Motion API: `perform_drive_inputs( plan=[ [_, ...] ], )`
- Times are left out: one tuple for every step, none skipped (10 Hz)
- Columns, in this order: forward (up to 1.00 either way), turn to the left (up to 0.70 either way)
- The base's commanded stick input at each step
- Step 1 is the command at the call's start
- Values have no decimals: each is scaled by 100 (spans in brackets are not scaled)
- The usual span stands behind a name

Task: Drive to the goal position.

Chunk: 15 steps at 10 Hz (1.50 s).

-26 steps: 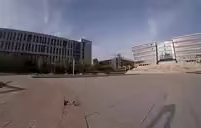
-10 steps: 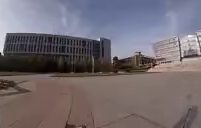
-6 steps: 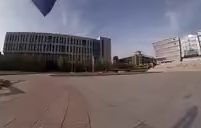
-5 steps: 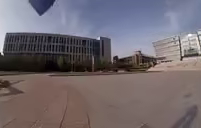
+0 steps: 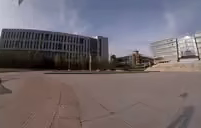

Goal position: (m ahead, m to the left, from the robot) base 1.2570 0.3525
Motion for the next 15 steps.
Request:
perform_drive_inputs(
  plan=[
    [70, -35],
    [70, -35],
    [70, -35],
    [70, -35],
    [70, -35],
    [70, -35],
    [70, -35],
    [70, -35],
    [70, -35],
    [70, -35],
    [70, -35],
    [70, -35],
    [70, -35],
    [70, -35],
    [70, -15]
  ],
)
